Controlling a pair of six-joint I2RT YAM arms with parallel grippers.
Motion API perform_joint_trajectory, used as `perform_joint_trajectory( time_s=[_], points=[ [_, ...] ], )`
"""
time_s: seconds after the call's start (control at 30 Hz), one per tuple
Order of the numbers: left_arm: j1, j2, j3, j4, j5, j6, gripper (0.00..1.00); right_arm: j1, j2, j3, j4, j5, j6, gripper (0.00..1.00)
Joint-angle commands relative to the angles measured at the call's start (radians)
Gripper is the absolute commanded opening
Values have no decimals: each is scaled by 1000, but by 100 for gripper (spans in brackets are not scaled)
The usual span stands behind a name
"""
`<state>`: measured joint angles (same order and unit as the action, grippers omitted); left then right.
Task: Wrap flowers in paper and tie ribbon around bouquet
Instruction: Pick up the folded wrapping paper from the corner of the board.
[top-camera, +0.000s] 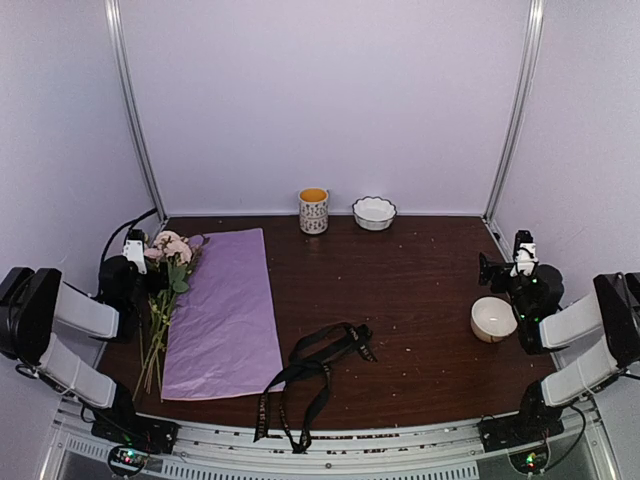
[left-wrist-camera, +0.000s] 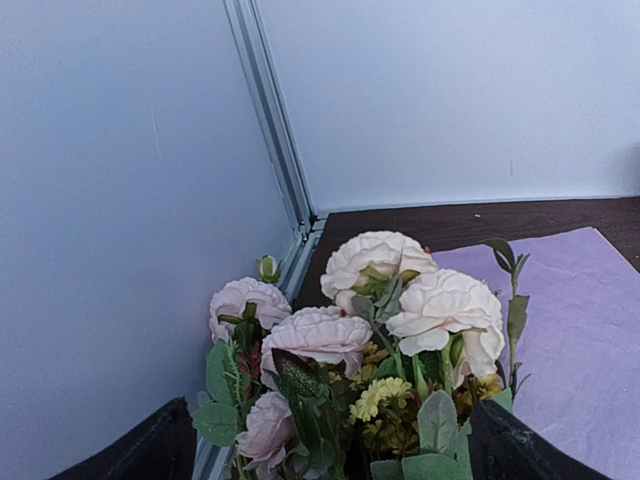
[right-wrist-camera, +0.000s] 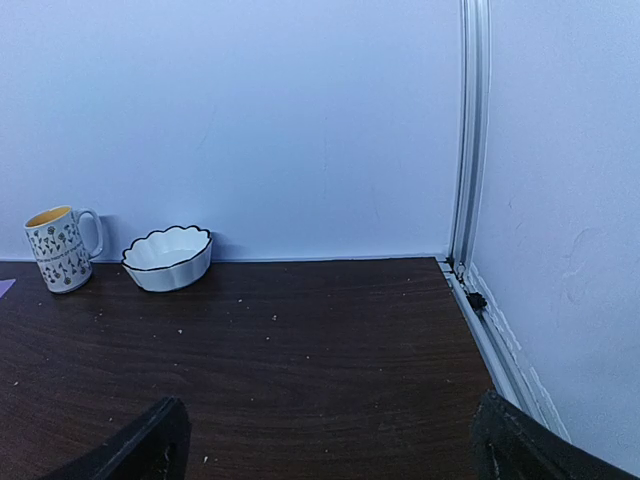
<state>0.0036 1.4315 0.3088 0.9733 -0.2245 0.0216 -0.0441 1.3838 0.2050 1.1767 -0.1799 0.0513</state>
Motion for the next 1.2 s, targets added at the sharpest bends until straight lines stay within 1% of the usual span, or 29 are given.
perform_joint_trajectory(
  time_s=[0.0,0.1,0.17,0.23,0.27,0.33,0.4,0.47,0.5,0.53,0.6,0.67,0.77,0.83,0.9,0.97,1.03,1.13,1.17],
  points=[
    [-1,-7,14,55,7,8,98,7,-11,14,6,5,-5,100],
    [-3,-9,15,57,0,10,98,7,-10,13,6,5,-5,100],
    [-10,-41,43,-14,-52,4,98,7,-10,13,6,5,-5,100],
    [-25,-94,160,-261,-140,-14,98,9,-10,23,-12,10,-7,100],
    [-26,-111,225,-390,-161,-20,98,11,-12,23,-17,16,-10,100],
    [-26,-144,298,-494,-170,-35,98,12,-12,15,-3,16,-7,100],
    [-38,-204,359,-603,-127,-48,98,12,-12,16,-2,16,-6,100],
    [-74,-259,425,-733,-117,-42,98,11,-24,13,0,4,-2,100],
    [-107,-282,466,-801,-127,-36,98,10,-49,18,-35,2,-1,100],
    [-143,-303,506,-881,-148,-32,97,10,-95,34,-105,9,0,100],
    [-205,-336,585,-1057,-165,-60,93,10,-201,104,-325,28,-1,100],
    [-241,-358,644,-1233,-131,-130,90,9,-295,207,-511,60,79,100],
    [-295,-373,664,-1432,-28,-203,81,14,-361,342,-703,-7,192,88],
    [-361,-367,660,-1555,-11,-244,80,43,-365,429,-822,-60,280,81],
    [-439,-358,658,-1682,6,-312,80,117,-361,504,-953,-54,301,78],
    [-491,-355,639,-1762,23,-416,80,236,-353,572,-1087,21,279,77],
    [-507,-354,572,-1816,25,-532,79,363,-328,631,-1228,102,259,77],
    [-508,-343,480,-1881,-14,-678,74,515,-264,689,-1328,140,291,75],
    [-507,-344,459,-1895,-15,-699,72,559,-242,700,-1349,147,299,74]
  ],
)
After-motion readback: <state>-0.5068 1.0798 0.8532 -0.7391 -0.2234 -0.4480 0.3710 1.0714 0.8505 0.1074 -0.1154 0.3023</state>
